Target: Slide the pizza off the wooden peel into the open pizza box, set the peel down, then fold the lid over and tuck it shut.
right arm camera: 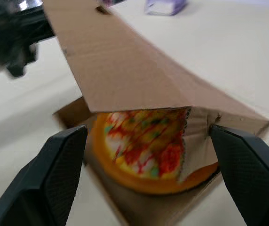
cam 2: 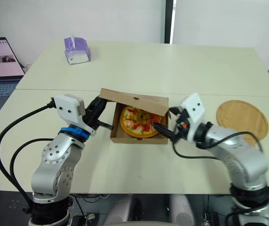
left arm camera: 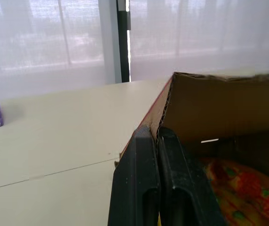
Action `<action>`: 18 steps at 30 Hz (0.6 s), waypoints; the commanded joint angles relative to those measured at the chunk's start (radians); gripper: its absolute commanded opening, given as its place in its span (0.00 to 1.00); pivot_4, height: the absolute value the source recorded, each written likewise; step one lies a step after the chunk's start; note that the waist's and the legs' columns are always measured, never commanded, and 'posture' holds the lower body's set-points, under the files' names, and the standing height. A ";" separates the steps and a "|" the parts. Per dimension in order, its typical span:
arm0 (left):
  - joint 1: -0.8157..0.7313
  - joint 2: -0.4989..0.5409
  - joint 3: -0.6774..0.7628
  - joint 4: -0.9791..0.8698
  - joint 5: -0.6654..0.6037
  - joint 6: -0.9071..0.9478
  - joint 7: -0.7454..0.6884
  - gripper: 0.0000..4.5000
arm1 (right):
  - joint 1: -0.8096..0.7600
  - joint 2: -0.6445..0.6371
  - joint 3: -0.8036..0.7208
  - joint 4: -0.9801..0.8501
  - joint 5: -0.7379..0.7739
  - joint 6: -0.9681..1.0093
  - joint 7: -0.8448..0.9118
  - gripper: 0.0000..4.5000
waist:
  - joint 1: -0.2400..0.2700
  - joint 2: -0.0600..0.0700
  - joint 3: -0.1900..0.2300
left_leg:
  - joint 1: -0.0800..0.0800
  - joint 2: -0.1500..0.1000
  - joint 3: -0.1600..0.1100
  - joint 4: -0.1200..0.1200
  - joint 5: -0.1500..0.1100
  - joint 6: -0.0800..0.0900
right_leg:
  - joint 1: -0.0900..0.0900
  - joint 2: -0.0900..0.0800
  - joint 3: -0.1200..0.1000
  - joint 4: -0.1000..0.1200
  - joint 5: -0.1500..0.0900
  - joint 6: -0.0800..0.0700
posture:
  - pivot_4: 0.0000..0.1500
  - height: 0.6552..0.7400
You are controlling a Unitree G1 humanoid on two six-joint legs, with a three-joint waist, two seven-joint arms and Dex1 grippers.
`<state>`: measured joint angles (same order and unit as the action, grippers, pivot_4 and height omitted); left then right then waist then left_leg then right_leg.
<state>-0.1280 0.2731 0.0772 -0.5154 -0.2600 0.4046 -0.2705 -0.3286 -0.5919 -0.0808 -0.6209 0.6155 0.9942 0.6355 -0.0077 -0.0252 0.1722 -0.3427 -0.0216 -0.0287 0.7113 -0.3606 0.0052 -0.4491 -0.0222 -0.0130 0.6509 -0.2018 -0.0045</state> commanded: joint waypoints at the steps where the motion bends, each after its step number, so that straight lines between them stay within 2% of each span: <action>1: 0.008 0.006 0.009 -0.033 -0.001 -0.039 -0.008 0.00 | -0.044 -0.107 -0.037 0.090 0.035 -0.098 0.185 0.99 | 0.002 0.000 0.000 | 0.001 0.001 -0.001 0.000 0.000 0.000 | 0.002 0.002 -0.001 -0.004 0.000 0.000 | 1.00 1.00; 5: 0.024 0.008 0.012 -0.024 0.001 -0.054 -0.016 0.00 | -0.139 -0.145 -0.019 0.254 -0.011 -0.197 0.244 0.99 | 0.002 -0.001 0.001 | 0.010 0.002 0.002 -0.002 0.000 0.001 | 0.010 0.002 0.001 -0.005 0.000 0.000 | 1.00 1.00; 7: 0.026 0.011 0.014 -0.021 0.002 -0.057 -0.017 0.00 | -0.212 -0.125 -0.010 0.344 -0.037 -0.242 0.235 0.99 | 0.004 -0.001 0.001 | 0.012 0.002 0.002 -0.003 0.000 0.001 | 0.011 0.002 0.001 -0.006 0.000 0.000 | 1.00 1.00; 8: 0.028 0.012 0.014 -0.022 0.002 -0.058 -0.017 0.00 | -0.255 -0.106 -0.010 0.398 -0.053 -0.270 0.223 0.95 | 0.004 -0.001 0.001 | 0.012 0.002 0.003 -0.003 0.000 0.001 | 0.011 0.002 0.001 -0.006 0.000 0.000 | 1.00 1.00; 13: 0.043 0.017 0.017 -0.019 0.004 -0.067 -0.025 0.00 | -0.422 0.001 -0.002 0.602 -0.074 -0.344 0.207 0.62 | 0.004 -0.001 0.001 | 0.011 0.002 0.003 -0.004 0.000 0.001 | 0.010 0.002 0.002 -0.005 0.000 0.000 | 1.00 1.00; 18: 0.046 0.019 0.014 -0.015 0.004 -0.069 -0.028 0.00 | -0.464 0.080 0.038 0.681 -0.073 -0.343 0.242 0.20 | 0.007 -0.001 0.001 | 0.011 0.002 0.002 -0.006 0.000 0.001 | 0.009 0.001 0.001 -0.005 0.000 0.000 | 1.00 1.00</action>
<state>-0.0839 0.2855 0.0836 -0.5069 -0.2595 0.3597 -0.2972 -0.7766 -0.5165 -0.0469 0.0560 0.5319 0.6626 0.8586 -0.0011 -0.0262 0.1732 -0.3316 -0.0192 -0.0264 0.7053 -0.3612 0.0059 -0.4399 -0.0219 -0.0115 0.6454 -0.2015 -0.0045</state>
